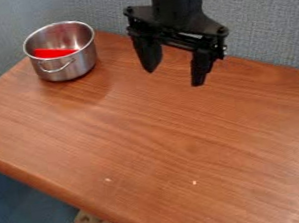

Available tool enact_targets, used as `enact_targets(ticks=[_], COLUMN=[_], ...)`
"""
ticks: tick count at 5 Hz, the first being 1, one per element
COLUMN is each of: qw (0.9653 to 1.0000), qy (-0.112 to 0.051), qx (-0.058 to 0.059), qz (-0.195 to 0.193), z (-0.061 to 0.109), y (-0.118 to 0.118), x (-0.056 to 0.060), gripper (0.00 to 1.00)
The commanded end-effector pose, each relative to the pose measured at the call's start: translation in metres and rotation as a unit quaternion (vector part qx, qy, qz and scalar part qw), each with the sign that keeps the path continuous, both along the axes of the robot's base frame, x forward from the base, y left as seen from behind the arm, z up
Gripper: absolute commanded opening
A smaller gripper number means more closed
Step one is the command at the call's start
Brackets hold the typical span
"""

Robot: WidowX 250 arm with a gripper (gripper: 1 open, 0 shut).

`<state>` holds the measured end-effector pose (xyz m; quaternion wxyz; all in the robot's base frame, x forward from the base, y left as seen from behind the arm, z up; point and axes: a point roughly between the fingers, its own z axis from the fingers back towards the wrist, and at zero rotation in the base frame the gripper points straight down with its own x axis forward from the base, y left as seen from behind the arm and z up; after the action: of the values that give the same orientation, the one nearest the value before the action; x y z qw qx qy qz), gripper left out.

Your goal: Put the red object in the metal pot

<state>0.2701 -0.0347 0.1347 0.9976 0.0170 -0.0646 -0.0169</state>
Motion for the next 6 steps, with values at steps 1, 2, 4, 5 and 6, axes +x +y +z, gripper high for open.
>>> enact_targets(ticks=[1,2,4,5,6], qw=[0.9998,0.9997,0.999,0.9989,0.9991], qy=[-0.009,-0.021,-0.031,-0.03,-0.019], qx=[-0.01,0.008,0.033,0.034,0.036], qz=[-0.015,-0.006,-0.003,-0.011,0.01], z=[-0.003,0.0,0.019,0.028,0.027], y=[-0.001,-0.004,-0.018,-0.023,-0.014], x=[0.001,0.01,0.017,0.013,0.013], gripper=[1.0,1.0,1.0,1.0,1.0])
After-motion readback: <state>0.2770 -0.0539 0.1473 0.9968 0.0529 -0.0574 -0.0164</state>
